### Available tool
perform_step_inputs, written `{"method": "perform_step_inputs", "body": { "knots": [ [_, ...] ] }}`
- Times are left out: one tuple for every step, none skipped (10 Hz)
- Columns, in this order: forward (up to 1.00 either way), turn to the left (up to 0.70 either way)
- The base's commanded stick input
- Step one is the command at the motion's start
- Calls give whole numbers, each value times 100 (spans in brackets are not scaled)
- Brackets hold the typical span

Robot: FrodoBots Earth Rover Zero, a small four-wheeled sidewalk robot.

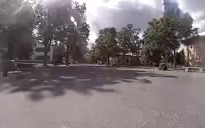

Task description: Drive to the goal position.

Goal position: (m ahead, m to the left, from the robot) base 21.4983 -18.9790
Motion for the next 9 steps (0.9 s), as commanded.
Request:
{"method": "perform_step_inputs", "body": {
  "knots": [
    [85,-3],
    [85,-33],
    [85,-30],
    [85,-8],
    [85,1],
    [85,1],
    [85,1],
    [85,1],
    [85,1]
  ]
}}
